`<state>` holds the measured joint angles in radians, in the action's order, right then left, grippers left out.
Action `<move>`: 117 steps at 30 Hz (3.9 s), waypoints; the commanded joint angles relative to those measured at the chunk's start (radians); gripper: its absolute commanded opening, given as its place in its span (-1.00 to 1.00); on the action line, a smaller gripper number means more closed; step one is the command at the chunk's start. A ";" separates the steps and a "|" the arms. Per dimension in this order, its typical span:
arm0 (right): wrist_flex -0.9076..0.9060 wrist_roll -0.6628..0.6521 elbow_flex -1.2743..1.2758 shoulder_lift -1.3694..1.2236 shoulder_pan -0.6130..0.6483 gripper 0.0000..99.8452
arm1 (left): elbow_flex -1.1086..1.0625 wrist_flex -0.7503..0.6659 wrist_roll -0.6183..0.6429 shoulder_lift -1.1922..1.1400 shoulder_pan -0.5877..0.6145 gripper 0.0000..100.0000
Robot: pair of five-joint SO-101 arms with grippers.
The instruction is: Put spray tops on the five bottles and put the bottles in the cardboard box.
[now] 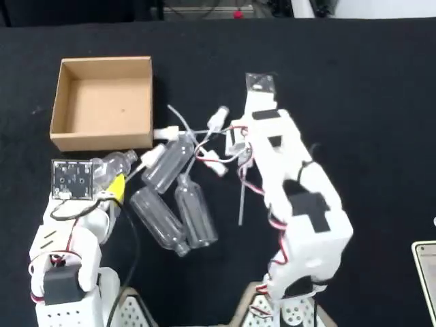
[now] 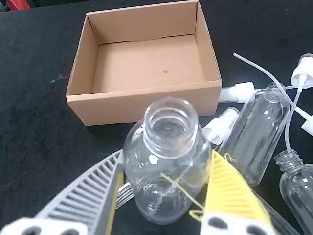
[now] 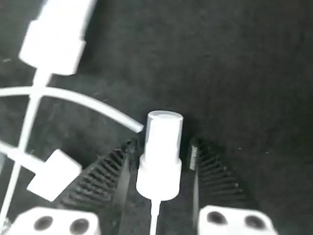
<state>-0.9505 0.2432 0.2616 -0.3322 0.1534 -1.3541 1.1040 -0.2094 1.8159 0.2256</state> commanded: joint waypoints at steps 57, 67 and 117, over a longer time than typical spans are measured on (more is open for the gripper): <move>0.496 -0.021 0.613 1.635 0.315 -0.98 | -0.108 -0.192 0.081 0.009 -0.702 -0.57; 0.431 -0.020 0.564 1.705 0.322 -0.98 | -0.136 -0.227 0.086 0.009 -0.702 -0.57; 0.388 -0.247 0.901 1.888 0.603 -0.93 | -0.104 -0.226 0.089 0.009 -0.610 -0.57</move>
<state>-0.5961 -0.0008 1.1669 1.5367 0.7396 -1.4906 0.8876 -0.1312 1.8267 -0.4035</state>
